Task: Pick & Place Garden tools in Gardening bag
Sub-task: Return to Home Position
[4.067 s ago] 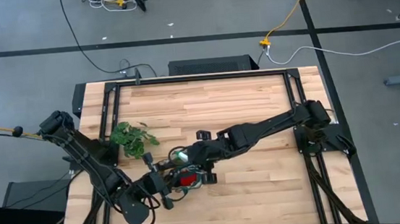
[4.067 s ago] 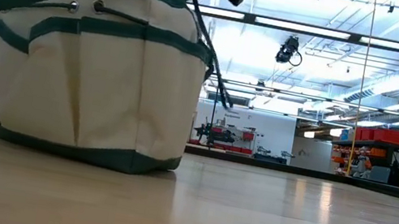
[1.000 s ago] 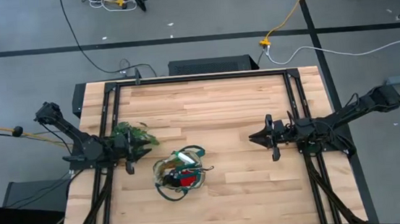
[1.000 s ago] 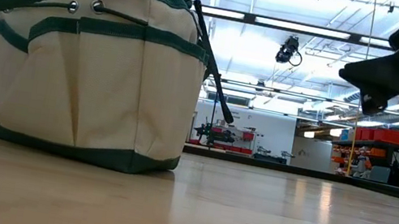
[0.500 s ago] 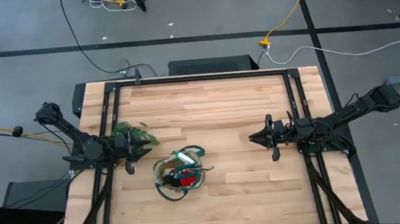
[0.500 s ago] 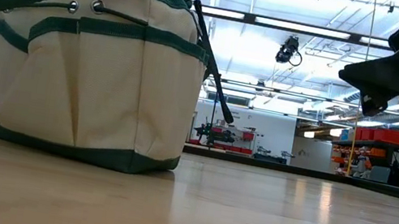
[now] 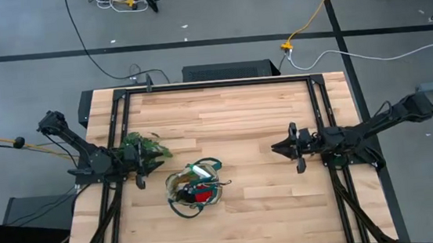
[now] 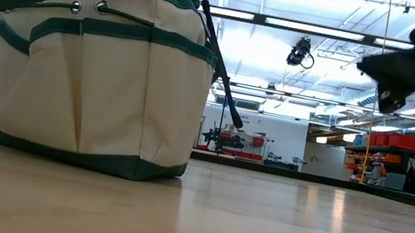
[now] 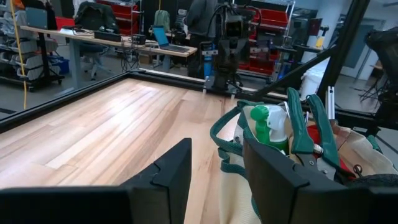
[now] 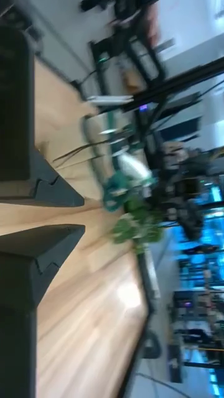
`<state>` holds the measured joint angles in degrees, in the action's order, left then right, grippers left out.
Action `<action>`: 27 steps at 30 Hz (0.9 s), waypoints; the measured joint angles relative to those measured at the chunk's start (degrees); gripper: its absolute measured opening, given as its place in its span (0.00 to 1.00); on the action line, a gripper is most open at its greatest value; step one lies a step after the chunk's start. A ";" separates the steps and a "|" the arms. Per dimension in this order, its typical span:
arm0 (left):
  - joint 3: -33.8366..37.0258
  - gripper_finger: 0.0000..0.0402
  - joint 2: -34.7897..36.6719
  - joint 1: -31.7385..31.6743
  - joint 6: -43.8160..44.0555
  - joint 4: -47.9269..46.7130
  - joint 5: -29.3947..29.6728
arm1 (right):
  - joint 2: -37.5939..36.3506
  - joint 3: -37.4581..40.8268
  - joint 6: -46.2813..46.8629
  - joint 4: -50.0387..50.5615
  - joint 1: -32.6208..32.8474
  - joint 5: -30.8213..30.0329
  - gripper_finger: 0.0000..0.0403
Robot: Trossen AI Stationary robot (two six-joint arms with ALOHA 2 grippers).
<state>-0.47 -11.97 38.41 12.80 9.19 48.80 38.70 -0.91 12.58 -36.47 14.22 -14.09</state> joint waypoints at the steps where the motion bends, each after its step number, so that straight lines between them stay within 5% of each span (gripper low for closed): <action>1: 0.00 0.38 0.00 0.00 0.00 0.00 0.00 | -1.56 -0.03 0.00 0.16 0.00 0.00 0.14; 13: 0.02 0.38 -0.02 -1.66 -0.02 -0.09 -0.06 | -22.23 -0.07 0.00 1.42 -0.02 0.00 0.14; 27: 0.04 0.38 2.33 -20.17 0.03 0.10 0.03 | -38.66 -0.10 -0.05 -0.28 -0.91 -0.30 0.14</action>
<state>-0.43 -9.64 18.24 12.82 9.29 48.83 0.03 -1.01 12.54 -36.75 13.31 -14.38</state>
